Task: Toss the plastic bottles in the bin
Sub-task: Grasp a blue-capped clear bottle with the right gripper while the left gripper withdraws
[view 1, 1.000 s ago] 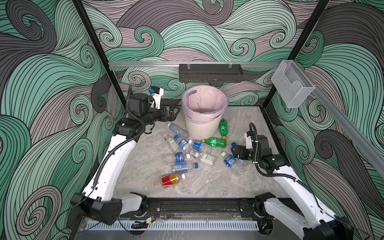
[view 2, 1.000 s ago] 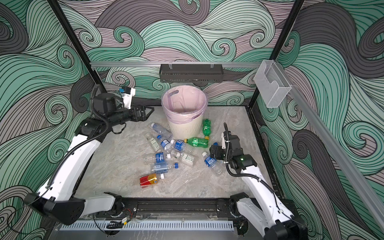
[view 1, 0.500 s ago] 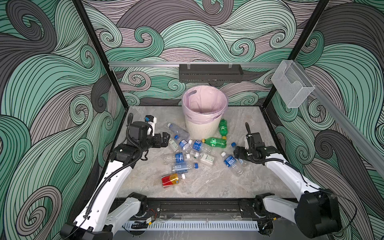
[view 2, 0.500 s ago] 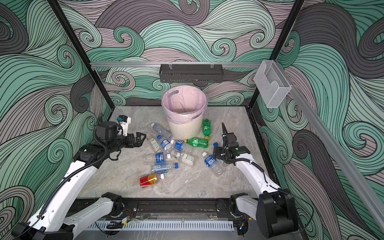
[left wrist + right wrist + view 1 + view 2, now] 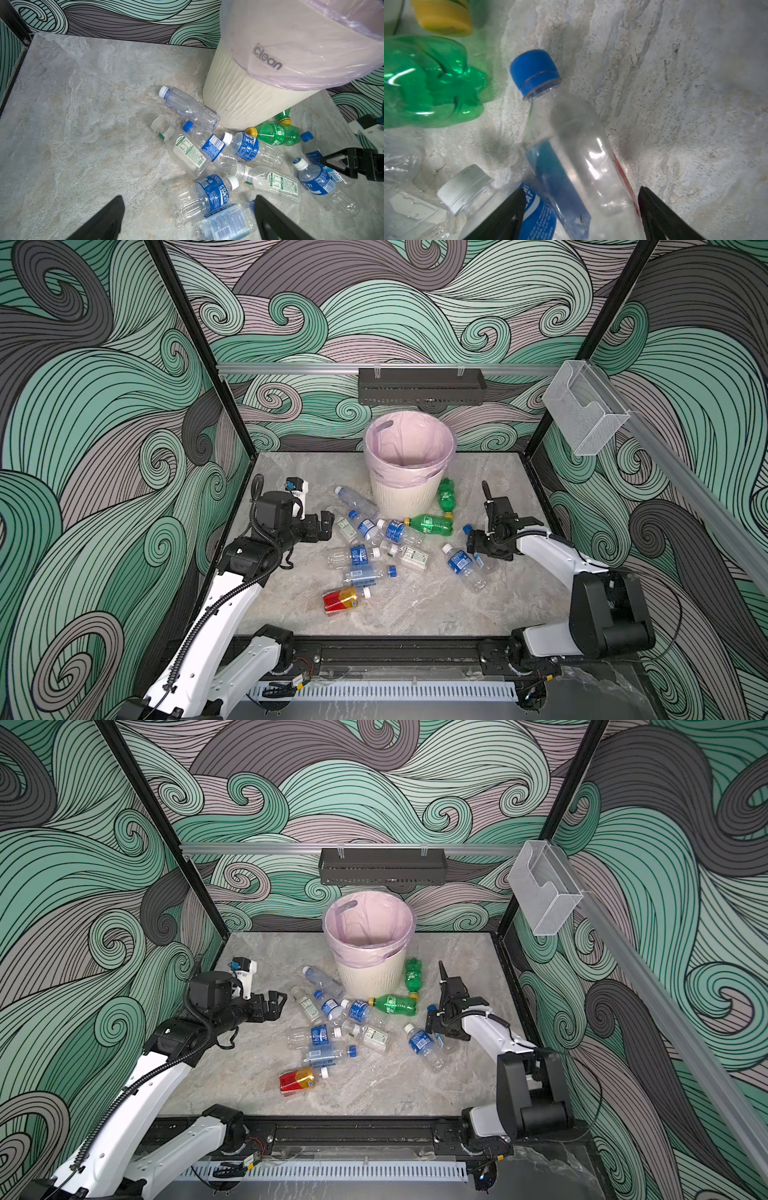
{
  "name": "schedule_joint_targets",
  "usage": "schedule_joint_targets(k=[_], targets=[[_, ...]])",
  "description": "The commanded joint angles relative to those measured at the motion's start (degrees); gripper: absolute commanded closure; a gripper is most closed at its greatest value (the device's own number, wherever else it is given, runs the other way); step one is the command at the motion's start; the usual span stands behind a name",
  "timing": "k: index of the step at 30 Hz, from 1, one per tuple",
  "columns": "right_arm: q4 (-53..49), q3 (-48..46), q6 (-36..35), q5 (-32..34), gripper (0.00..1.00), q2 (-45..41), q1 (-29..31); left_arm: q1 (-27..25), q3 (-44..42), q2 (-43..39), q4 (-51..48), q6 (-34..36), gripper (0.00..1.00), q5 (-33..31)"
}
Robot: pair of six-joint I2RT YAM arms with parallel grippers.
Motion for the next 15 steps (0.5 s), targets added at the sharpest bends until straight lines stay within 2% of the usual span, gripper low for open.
schedule_joint_targets(k=[1,5,9,15], targets=[[-1.2,1.7,-0.4,1.0,0.18,2.4,-0.3,0.4,-0.2,-1.5,-0.7,1.2,0.01,-1.3],[-1.1,2.3,-0.1,1.3,0.25,5.1,-0.4,0.4,-1.0,-2.1,-0.1,1.2,0.01,-1.3],[-1.1,3.1,-0.1,1.7,0.36,6.8,-0.4,0.4,-1.5,-2.2,-0.2,1.1,0.01,-1.1],[-1.2,2.5,-0.4,3.3,0.45,3.9,-0.4,0.4,-2.5,-3.3,0.3,1.1,0.01,-0.8]])
